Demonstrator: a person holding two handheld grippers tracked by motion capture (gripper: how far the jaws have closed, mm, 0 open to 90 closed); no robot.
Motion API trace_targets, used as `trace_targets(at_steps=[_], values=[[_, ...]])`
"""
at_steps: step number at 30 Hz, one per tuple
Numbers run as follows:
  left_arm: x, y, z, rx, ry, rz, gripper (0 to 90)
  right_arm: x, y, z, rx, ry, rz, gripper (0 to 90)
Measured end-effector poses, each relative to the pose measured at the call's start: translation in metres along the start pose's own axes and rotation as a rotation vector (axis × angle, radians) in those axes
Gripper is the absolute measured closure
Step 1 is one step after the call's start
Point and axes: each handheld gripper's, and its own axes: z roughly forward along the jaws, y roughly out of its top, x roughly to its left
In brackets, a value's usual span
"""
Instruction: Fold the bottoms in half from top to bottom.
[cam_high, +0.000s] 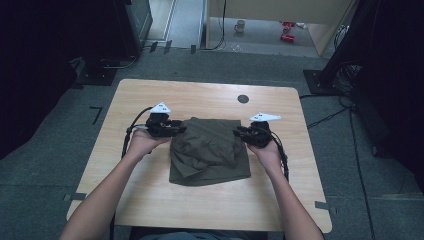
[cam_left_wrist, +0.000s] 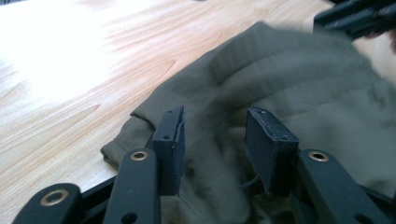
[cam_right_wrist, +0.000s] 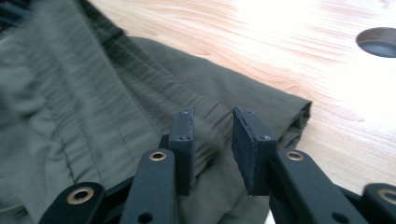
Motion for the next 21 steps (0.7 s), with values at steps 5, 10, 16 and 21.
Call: trace_targets(at_steps=[5,10,16,21], values=[[-0.01,-0.006,-0.004,0.018,-0.018,0.019,57.3,0.01,0.0,-0.009,-0.015,0.007,-0.028,69.0],[-0.014,-0.007,-0.002,0.015,-0.004,0.049,61.4,0.013,-0.003,-0.008,0.003,-0.002,-0.031,69.8],[0.004,-0.004,0.003,0.022,0.016,-0.024,86.0,0.004,-0.004,-0.003,0.007,-0.052,-0.01,77.5],[0.015,-0.006,0.013,0.044,0.051,-0.051,90.0,-0.008,-0.005,0.009,0.059,-0.091,0.012,87.9]])
